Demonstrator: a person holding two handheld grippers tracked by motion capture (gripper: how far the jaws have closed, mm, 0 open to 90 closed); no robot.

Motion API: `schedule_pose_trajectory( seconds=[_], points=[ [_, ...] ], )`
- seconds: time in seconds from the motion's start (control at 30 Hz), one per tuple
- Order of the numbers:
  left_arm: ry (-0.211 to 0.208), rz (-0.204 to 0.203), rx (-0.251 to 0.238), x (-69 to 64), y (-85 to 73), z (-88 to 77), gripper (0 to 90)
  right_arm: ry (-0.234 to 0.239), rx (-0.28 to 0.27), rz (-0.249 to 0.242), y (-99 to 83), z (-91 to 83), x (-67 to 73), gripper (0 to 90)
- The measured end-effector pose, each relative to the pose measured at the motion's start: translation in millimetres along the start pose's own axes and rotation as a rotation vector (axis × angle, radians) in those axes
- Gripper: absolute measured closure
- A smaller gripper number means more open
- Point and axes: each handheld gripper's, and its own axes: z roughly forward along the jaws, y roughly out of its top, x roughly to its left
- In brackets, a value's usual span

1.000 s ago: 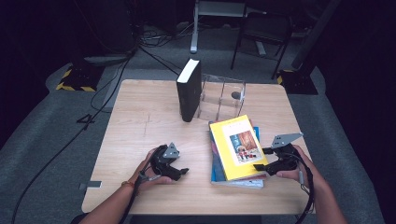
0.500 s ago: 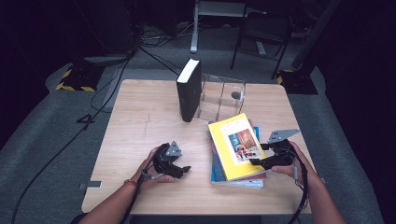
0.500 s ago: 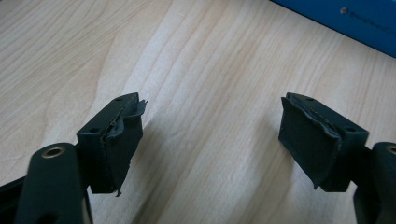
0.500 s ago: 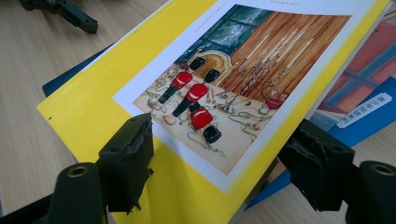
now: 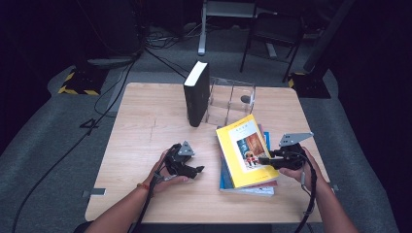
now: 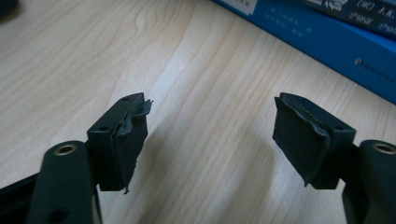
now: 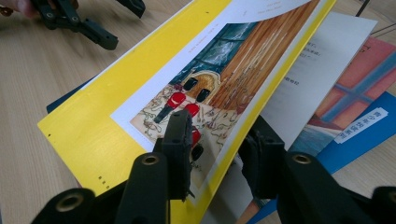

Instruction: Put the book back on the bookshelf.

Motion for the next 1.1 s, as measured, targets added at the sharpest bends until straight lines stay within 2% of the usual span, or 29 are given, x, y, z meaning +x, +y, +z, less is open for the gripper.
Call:
schedule_pose_trajectory(
  seconds=[0.07,0.13,0.2,0.27,0.3,0.4,0.53,0.63,0.67,0.77,0.8,0.9,1.0,1.1],
  points=[
    [0.011,0.011,-0.009,-1.3,4.4,1.5,27.9,0.004,-0.019,0.008,-0.7,-1.3,-0.4,72.6],
    [0.011,0.004,-0.023,0.1,9.3,3.7,28.0,0.008,-0.031,0.013,-1.2,-2.5,-0.7,75.3],
    [0.028,-0.002,-0.032,1.6,14.5,6.9,28.7,0.005,-0.039,0.008,-1.2,-3.1,0.7,77.2],
    [0.045,0.000,-0.063,2.9,22.2,12.2,29.7,0.004,-0.046,0.010,-0.8,-3.3,2.1,79.0],
    [0.052,0.005,-0.064,3.3,25.9,15.2,31.4,0.003,-0.048,0.010,-0.5,-3.0,2.7,79.5],
    [0.040,-0.003,-0.079,4.8,32.5,20.7,31.2,0.002,-0.051,0.002,-0.2,-2.6,3.7,79.9],
    [0.060,0.001,-0.104,6.9,40.8,29.1,32.5,0.002,-0.058,-0.001,-0.8,-1.6,4.0,80.0],
    [0.069,0.009,-0.121,8.9,43.3,31.7,42.4,0.001,-0.061,-0.002,-1.2,-1.5,4.0,79.9],
    [0.057,0.006,-0.123,10.0,43.5,32.5,44.6,0.002,-0.062,-0.002,-1.2,-1.6,3.9,79.9],
    [0.057,0.020,-0.129,11.6,43.8,35.0,53.7,0.009,-0.069,-0.003,-1.5,-1.5,3.7,79.9],
    [0.049,0.021,-0.134,12.3,44.0,35.6,59.0,0.012,-0.071,-0.004,-1.5,-1.4,3.5,79.9],
    [0.056,0.037,-0.144,12.2,45.2,37.0,67.6,0.015,-0.076,-0.007,-1.2,-0.9,3.9,80.0],
    [0.072,0.045,-0.156,12.4,45.7,39.0,75.1,0.015,-0.079,-0.012,-0.5,-0.7,4.7,80.0],
    [0.056,0.034,-0.164,12.9,45.0,41.9,78.9,0.018,-0.082,-0.011,-0.5,-0.9,4.4,80.0]
  ],
)
